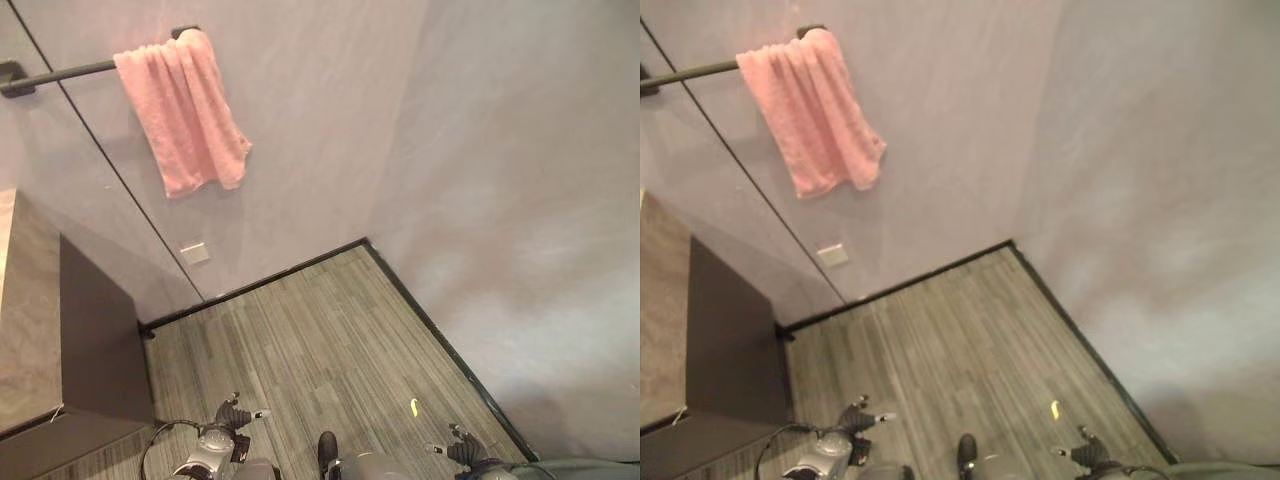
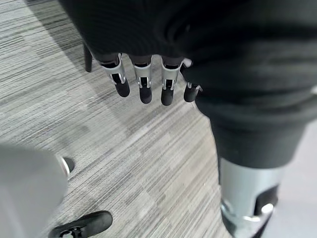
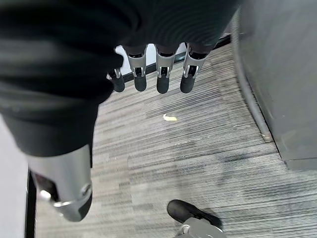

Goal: Put brush and paste in cup on sink, flatten towel.

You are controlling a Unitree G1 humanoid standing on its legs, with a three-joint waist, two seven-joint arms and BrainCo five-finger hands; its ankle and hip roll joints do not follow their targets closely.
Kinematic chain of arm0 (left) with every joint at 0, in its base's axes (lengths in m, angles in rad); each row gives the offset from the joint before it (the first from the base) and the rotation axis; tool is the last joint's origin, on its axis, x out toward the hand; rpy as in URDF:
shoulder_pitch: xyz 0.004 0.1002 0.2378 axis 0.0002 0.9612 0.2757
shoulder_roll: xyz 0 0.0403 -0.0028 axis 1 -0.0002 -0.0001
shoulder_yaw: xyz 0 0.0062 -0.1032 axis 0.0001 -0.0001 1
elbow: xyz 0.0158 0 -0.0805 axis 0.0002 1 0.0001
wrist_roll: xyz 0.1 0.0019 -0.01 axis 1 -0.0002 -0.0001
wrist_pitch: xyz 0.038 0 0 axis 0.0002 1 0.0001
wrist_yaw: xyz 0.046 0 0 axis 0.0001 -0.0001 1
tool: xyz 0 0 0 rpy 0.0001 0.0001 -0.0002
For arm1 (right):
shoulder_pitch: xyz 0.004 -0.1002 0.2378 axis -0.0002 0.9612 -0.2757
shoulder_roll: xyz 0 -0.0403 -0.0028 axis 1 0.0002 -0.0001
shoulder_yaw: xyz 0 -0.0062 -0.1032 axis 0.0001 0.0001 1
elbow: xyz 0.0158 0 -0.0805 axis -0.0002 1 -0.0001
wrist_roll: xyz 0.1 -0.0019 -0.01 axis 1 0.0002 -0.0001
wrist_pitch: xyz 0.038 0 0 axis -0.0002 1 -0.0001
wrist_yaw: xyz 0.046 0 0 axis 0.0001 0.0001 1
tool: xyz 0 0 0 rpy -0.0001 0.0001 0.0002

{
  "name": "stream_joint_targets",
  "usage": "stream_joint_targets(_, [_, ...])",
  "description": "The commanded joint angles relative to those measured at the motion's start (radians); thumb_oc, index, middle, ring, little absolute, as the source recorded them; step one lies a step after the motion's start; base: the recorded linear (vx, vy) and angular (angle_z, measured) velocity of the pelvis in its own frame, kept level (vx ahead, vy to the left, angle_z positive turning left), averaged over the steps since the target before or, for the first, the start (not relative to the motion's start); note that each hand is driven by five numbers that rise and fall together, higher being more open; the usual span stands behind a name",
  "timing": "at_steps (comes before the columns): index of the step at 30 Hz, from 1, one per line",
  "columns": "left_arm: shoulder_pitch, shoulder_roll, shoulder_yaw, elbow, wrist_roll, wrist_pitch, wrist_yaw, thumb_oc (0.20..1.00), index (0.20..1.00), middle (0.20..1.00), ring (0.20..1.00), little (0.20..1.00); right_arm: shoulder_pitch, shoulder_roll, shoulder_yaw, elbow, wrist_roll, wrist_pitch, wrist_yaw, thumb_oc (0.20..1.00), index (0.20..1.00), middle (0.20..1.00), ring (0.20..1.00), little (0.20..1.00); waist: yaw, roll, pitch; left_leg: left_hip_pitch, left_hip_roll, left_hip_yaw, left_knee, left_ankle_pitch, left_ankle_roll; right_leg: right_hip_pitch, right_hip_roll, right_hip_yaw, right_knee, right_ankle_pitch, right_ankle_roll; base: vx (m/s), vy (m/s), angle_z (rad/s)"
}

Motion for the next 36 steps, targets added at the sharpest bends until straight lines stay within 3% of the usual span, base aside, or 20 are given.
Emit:
stream_joint_targets(1, [-0.012,0.033,0.014,-0.011,-0.025,-0.033,0.024,1.0,1.0,1.0,1.0,1.0,-0.003,-0.034,-0.023,0.014,0.005,-0.025,-0.021,1.0,1.0,1.0,1.0,1.0,0.008,0.011,-0.009,0.02,-0.028,0.003,-0.176,0.114,0.029,0.051,-0.036,0.134,0.026,-0.005,0.134,0.29,0.141,0.22])
stream_joint_targets(4, [-0.012,0.037,0.026,0.001,-0.032,-0.036,0.03,1.0,1.0,1.0,1.0,1.0,-0.01,-0.027,-0.009,0.028,-0.018,-0.021,-0.021,1.0,1.0,1.0,1.0,1.0,0.023,0.027,-0.005,-0.01,0.01,0.01,-0.241,0.207,-0.001,0.094,-0.041,0.148,0.01,-0.021,0.139,0.35,0.195,0.04])
stream_joint_targets(9, [0.023,0.044,0.032,0.008,-0.001,-0.041,0.026,1.0,1.0,1.0,1.0,1.0,-0.018,-0.008,-0.007,0.053,-0.052,-0.012,-0.016,1.0,1.0,1.0,1.0,1.0,0.042,0.029,-0.033,0.002,-0.04,0.004,-0.194,0.147,0.039,0.146,-0.103,0.2,0.046,-0.053,0.173,0.34,0.251,-0.46])
stream_joint_targets(11, [0.02,0.058,0.018,-0.007,0.03,-0.037,0.025,1.0,1.0,1.0,1.0,1.0,-0.02,0.0,-0.013,0.048,-0.053,-0.013,-0.012,1.0,1.0,1.0,1.0,1.0,0.047,0.028,-0.036,0.01,-0.06,0.016,-0.171,0.11,0.065,0.119,-0.13,0.211,0.14,-0.042,0.184,0.28,0.28,-0.43])
stream_joint_targets(14, [-0.005,0.083,0.008,-0.016,0.061,-0.029,0.042,1.0,1.0,1.0,1.0,1.0,-0.037,0.003,-0.004,0.021,-0.053,-0.02,-0.012,1.0,1.0,1.0,1.0,1.0,0.042,0.03,-0.014,0.06,-0.088,0.023,-0.182,0.079,0.095,0.038,-0.151,0.213,0.326,0.068,0.191,0.15,0.247,-0.13])
stream_joint_targets(17, [-0.02,0.101,0.001,-0.039,0.072,-0.026,0.042,1.0,1.0,1.0,1.0,1.0,-0.035,0.005,0.013,-0.023,-0.051,-0.025,-0.007,1.0,1.0,1.0,1.0,1.0,0.027,0.044,0.01,0.114,-0.094,0.01,-0.209,0.069,0.111,-0.025,-0.129,0.214,0.465,0.13,0.186,0.17,0.189,0.05])
stream_joint_targets(18, [-0.018,0.104,-0.005,-0.049,0.076,-0.026,0.039,1.0,1.0,1.0,1.0,1.0,-0.034,0.004,0.016,-0.028,-0.046,-0.026,-0.001,1.0,1.0,1.0,1.0,1.0,0.012,0.047,0.015,0.136,-0.1,-0.011,-0.224,0.067,0.113,-0.055,-0.086,0.244,0.499,0.115,0.185,0.24,0.101,0.27])
stream_joint_targets(19, [-0.019,0.105,-0.007,-0.049,0.078,-0.027,0.033,1.0,1.0,1.0,1.0,1.0,-0.027,0.005,0.013,-0.032,-0.024,-0.03,0.009,1.0,1.0,1.0,1.0,1.0,-0.006,0.05,0.011,0.15,-0.106,-0.032,-0.24,0.07,0.11,-0.085,-0.02,0.287,0.493,0.091,0.18,0.25,0.099,0.32])
stream_joint_targets(20, [-0.021,0.107,0.002,-0.044,0.07,-0.03,0.036,1.0,1.0,1.0,1.0,1.0,-0.019,0.011,-0.002,-0.034,0.006,-0.032,0.013,1.0,1.0,1.0,1.0,1.0,-0.01,0.048,0.012,0.169,-0.11,-0.034,-0.261,0.073,0.108,-0.11,-0.013,0.27,0.455,0.078,0.174,0.26,0.085,0.5])
stream_joint_targets(22, [-0.018,0.106,0.007,-0.039,0.061,-0.032,0.036,1.0,1.0,1.0,1.0,1.0,-0.016,0.014,-0.011,-0.031,0.025,-0.035,0.011,1.0,1.0,1.0,1.0,1.0,-0.01,0.048,0.01,0.192,-0.105,-0.023,-0.282,0.07,0.099,-0.112,-0.056,0.192,0.353,0.058,0.171,0.24,0.015,0.33])
stream_joint_targets(23, [-0.015,0.099,0.006,-0.027,0.054,-0.034,0.034,1.0,1.0,1.0,1.0,1.0,-0.021,0.014,-0.011,-0.021,0.022,-0.037,0.009,1.0,1.0,1.0,1.0,1.0,-0.017,0.044,0.008,0.211,-0.111,-0.031,-0.295,0.061,0.093,-0.138,-0.051,0.189,0.256,0.055,0.174,0.17,-0.035,0.04])
stream_joint_targets(24, [-0.016,0.099,0.006,-0.027,0.054,-0.034,0.034,1.0,1.0,1.0,1.0,1.0,-0.021,0.014,-0.011,-0.021,0.022,-0.037,0.009,1.0,1.0,1.0,1.0,1.0,-0.017,0.045,0.006,0.208,-0.109,-0.031,-0.295,0.062,0.093,-0.138,-0.049,0.189,0.252,0.059,0.174,0.32,-0.092,0.0])
stream_joint_targets(26, [-0.024,0.085,0.005,-0.005,0.051,-0.037,0.029,1.0,1.0,1.0,1.0,1.0,-0.031,0.014,-0.019,-0.017,0.026,-0.033,0.007,1.0,1.0,1.0,1.0,1.0,-0.034,0.026,0.005,0.248,-0.12,-0.058,-0.293,0.034,0.079,-0.173,-0.066,0.227,0.098,0.121,0.202,0.34,-0.124,0.08])
stream_joint_targets(28, [-0.026,0.081,0.008,0.004,0.048,-0.039,0.032,1.0,1.0,1.0,1.0,1.0,-0.03,0.01,-0.016,-0.025,0.017,-0.032,0.008,1.0,1.0,1.0,1.0,1.0,-0.04,0.013,0.009,0.272,-0.119,-0.073,-0.273,0.004,0.073,-0.167,-0.084,0.203,0.065,0.141,0.209,0.28,-0.14,0.27])
stream_joint_targets(29, [-0.026,0.078,0.006,0.007,0.047,-0.035,0.025,1.0,1.0,1.0,1.0,1.0,-0.025,0.007,-0.015,-0.025,0.021,-0.033,0.014,1.0,1.0,1.0,1.0,1.0,-0.054,0.004,0.007,0.28,-0.121,-0.096,-0.258,-0.009,0.069,-0.147,-0.056,0.266,0.08,0.126,0.208,0.27,-0.153,0.33])
stream_joint_targets(32, [-0.024,0.077,0.022,0.015,0.031,-0.034,0.031,1.0,1.0,1.0,1.0,1.0,-0.012,0.005,-0.014,-0.008,0.019,-0.031,0.016,1.0,1.0,1.0,1.0,1.0,-0.046,-0.011,-0.011,0.286,-0.119,-0.108,-0.228,-0.025,0.064,-0.119,-0.034,0.282,0.083,0.118,0.19,0.28,-0.205,0.66])
stream_joint_targets(33, [-0.01,0.066,0.049,0.025,-0.012,-0.034,0.029,1.0,1.0,1.0,1.0,1.0,0.0,-0.011,-0.012,0.009,0.002,-0.029,0.016,1.0,1.0,1.0,1.0,1.0,-0.049,-0.011,-0.036,0.278,-0.106,-0.118,-0.137,-0.015,0.038,-0.074,-0.019,0.258,0.08,0.091,0.166,0.29,-0.231,0.29])
stream_joint_targets(34, [-0.009,0.066,0.049,0.025,-0.013,-0.034,0.029,1.0,1.0,1.0,1.0,1.0,0.0,-0.011,-0.011,0.009,0.002,-0.029,0.016,1.0,1.0,1.0,1.0,1.0,-0.051,-0.01,-0.036,0.276,-0.105,-0.121,-0.133,-0.017,0.038,-0.074,-0.019,0.256,0.079,0.09,0.165,0.41,-0.371,0.27])
stream_joint_targets(35, [-0.014,0.056,0.048,0.022,-0.02,-0.032,0.028,1.0,1.0,1.0,1.0,1.0,-0.003,-0.025,-0.021,0.014,0.0,-0.031,0.01,1.0,1.0,1.0,1.0,1.0,-0.05,-0.018,-0.032,0.221,-0.083,-0.101,0.012,0.043,-0.002,-0.033,-0.021,0.229,0.063,0.079,0.14,0.15,-0.197,0.58])
stream_joint_targets(36, [-0.019,0.055,0.044,0.017,-0.021,-0.035,0.03,1.0,1.0,1.0,1.0,1.0,-0.011,-0.033,-0.023,0.013,0.005,-0.031,0.006,1.0,1.0,1.0,1.0,1.0,-0.045,-0.023,-0.025,0.184,-0.081,-0.095,0.08,0.063,-0.014,-0.019,-0.026,0.22,0.056,0.08,0.132,0.17,-0.244,0.81])
